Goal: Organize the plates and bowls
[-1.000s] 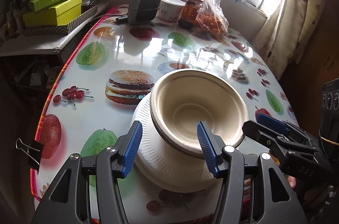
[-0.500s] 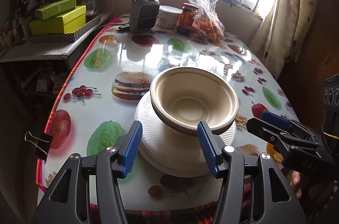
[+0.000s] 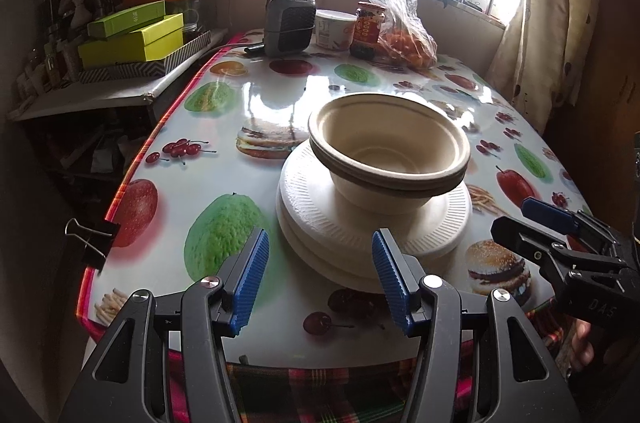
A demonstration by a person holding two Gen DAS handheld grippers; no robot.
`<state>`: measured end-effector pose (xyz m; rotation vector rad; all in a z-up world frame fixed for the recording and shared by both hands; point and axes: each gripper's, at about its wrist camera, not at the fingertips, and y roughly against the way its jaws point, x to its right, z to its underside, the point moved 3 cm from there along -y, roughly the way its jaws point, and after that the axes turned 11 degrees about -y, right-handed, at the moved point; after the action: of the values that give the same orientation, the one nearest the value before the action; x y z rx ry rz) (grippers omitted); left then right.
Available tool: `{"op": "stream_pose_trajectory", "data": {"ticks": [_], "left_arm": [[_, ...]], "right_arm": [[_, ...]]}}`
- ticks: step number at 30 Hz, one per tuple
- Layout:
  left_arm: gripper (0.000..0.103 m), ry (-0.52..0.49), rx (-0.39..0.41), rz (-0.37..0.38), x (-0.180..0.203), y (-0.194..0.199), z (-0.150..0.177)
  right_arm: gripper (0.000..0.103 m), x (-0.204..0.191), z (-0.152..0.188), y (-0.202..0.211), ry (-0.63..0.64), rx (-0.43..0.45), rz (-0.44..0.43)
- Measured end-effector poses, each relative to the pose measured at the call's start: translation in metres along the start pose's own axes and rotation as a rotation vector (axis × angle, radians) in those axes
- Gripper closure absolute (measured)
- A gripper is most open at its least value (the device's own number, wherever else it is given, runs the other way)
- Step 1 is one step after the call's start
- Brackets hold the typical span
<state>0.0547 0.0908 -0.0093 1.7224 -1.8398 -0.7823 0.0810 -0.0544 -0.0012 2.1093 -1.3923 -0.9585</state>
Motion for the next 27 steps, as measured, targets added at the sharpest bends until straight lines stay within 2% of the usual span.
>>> {"op": "stream_pose_trajectory", "data": {"ticks": [12,23,27], "left_arm": [[0.048,-0.019,-0.006,-0.076,-0.002,-0.013,0.03],[0.048,-0.011,-0.061,-0.045,-0.001,-0.026,0.045],[0.048,-0.026,-0.075,-0.072,0.001,-0.028,0.047]], "right_arm": [[0.029,0.008,0.024,-0.01,0.015,-0.002,0.06],[0.029,0.007,0.043,-0.021,0.025,-0.028,0.123],[0.029,0.007,0.045,-0.024,0.023,-0.034,0.129]]}}
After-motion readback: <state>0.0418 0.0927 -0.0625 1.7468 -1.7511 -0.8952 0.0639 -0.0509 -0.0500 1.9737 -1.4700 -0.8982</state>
